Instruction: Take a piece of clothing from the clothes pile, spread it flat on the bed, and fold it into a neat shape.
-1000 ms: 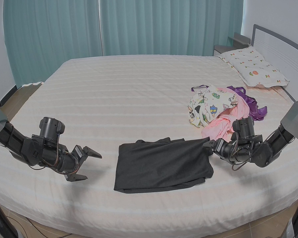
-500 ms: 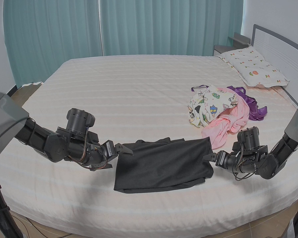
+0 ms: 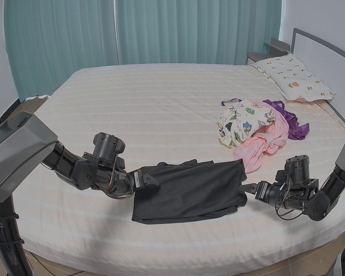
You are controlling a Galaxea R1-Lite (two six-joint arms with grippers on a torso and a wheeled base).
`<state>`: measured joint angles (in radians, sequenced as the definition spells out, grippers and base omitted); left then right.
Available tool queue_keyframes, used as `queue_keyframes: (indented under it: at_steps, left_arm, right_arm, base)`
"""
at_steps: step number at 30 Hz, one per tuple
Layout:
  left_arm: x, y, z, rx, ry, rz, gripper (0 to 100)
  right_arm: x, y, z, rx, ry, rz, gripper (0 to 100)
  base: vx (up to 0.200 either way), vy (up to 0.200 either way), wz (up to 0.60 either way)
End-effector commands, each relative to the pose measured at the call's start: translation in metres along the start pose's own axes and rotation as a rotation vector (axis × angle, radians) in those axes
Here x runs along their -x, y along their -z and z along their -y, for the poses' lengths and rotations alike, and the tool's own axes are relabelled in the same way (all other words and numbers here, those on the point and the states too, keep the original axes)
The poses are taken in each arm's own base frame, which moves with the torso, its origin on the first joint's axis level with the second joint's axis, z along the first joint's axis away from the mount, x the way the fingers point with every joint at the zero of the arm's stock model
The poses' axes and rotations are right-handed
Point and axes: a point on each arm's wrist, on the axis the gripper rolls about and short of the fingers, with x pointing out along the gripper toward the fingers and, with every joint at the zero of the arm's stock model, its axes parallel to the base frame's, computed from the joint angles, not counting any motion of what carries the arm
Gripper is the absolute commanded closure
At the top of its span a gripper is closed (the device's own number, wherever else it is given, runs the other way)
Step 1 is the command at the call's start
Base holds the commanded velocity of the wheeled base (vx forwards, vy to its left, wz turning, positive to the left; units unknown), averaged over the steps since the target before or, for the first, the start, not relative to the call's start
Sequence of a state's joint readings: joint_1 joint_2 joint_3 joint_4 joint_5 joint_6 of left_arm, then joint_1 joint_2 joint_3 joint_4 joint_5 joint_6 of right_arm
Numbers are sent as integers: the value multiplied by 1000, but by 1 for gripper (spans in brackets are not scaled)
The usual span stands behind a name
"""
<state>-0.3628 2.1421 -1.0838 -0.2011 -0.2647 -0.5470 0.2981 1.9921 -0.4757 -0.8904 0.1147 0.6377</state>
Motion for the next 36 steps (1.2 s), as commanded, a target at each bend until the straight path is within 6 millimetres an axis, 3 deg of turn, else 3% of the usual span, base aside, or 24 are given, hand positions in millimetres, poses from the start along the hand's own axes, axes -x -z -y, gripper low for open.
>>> queue_keyframes:
  at_steps: [1, 11, 12, 31, 36]
  left_arm:
    - [-10, 3, 6, -7, 11, -17, 0]
    - [-13, 6, 16, -32, 35, -20, 0]
    - [-14, 6, 17, -34, 38, -13, 100]
    - [-6, 3, 11, 32, -8, 21, 100]
    - [-2, 4, 7, 51, -14, 19, 100]
  right_arm:
    - [0, 6, 3, -3, 8, -17, 0]
    - [1, 7, 4, -15, -17, -43, 0]
    - [1, 8, 5, -19, -18, -48, 0]
    - [4, 10, 8, -28, -41, -66, 0]
    - [4, 11, 8, -30, -40, -67, 0]
  base:
    - [0, 0, 0]
    - [0, 0, 0]
    - [0, 0, 0]
    - [0, 0, 0]
    - [0, 200, 0]
